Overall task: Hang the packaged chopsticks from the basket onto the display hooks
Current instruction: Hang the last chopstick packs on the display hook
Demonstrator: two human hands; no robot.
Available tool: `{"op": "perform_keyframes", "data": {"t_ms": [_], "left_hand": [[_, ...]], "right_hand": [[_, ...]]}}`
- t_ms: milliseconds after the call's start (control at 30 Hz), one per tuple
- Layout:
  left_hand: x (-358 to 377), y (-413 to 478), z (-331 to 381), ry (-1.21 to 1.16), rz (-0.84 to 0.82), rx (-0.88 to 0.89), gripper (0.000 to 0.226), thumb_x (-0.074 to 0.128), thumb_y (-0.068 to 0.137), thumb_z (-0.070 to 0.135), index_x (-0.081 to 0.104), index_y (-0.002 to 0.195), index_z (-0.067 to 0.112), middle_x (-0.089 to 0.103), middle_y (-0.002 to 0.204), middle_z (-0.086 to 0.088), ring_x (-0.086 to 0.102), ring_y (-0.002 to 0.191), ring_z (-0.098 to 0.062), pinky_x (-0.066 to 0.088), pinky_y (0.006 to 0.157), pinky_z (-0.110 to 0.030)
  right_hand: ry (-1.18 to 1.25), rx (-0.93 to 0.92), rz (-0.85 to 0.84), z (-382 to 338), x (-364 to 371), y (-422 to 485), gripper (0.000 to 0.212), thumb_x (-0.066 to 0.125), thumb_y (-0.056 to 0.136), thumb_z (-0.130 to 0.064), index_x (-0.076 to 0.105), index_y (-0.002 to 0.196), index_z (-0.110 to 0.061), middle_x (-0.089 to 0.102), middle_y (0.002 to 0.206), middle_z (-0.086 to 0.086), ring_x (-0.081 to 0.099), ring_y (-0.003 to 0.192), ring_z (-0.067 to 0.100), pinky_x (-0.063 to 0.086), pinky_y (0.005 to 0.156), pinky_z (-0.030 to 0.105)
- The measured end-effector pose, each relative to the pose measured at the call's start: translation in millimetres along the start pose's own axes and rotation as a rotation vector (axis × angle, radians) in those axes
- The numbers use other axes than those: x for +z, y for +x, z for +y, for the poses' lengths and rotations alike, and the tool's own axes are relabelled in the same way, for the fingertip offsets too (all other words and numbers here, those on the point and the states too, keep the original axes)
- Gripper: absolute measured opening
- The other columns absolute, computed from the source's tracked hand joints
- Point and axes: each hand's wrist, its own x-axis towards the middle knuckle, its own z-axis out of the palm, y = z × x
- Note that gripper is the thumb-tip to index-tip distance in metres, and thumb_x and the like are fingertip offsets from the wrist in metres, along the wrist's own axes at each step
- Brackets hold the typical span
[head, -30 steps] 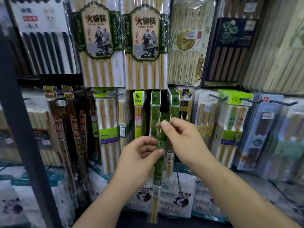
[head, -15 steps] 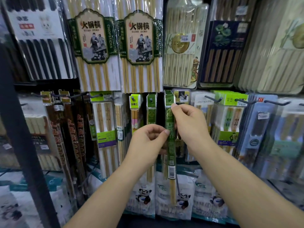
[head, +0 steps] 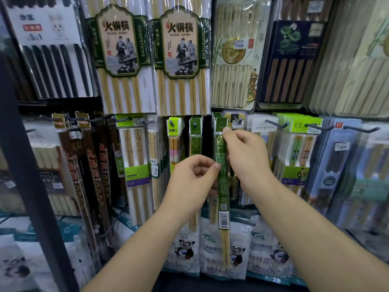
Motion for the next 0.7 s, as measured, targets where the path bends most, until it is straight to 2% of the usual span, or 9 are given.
{"op": "perform_keyframes", "data": {"t_ms": [300,600,700], "left_hand": [[1.3,-0.5,5.5,0.006,-0.009,0.005,0.007,0.070,0.097,0.014,0.070,0.090,0.015,0.067,0.064,0.003,0.065,0.059,-0.008,0.057,0.054,-0.023],[0.9,-1.8,1.9,0.036,-0.003,-0.015,0.008,0.070,0.097,0.017,0.070,0.089,0.019,0.070,0.065,0.002,0.066,0.057,-0.008,0.056,0.053,-0.020],[1.3,2.5,-2.2,0.120,0.000,-0.038,0.007,0.070,0.097,0.019,0.069,0.091,0.020,0.073,0.068,0.000,0.070,0.057,-0.011,0.059,0.055,-0.025]], "right_hand": [[0.005,-0.026,0.029,-2.3,-1.2,1.0,0.056,0.057,0.100,-0.032,0.034,0.050,-0.019,0.028,0.048,-0.004,0.029,0.050,0.014,0.047,0.071,0.035],[-0.030,-0.039,0.003,4.6,-1.7,1.3,0.054,0.056,0.100,-0.034,0.039,0.052,-0.017,0.031,0.049,-0.003,0.032,0.050,0.015,0.042,0.063,0.033],[-0.125,-0.074,-0.002,12.4,-2.8,2.8,0.059,0.055,0.102,-0.037,0.035,0.049,-0.020,0.031,0.043,-0.009,0.030,0.044,0.008,0.030,0.049,0.019]]}}
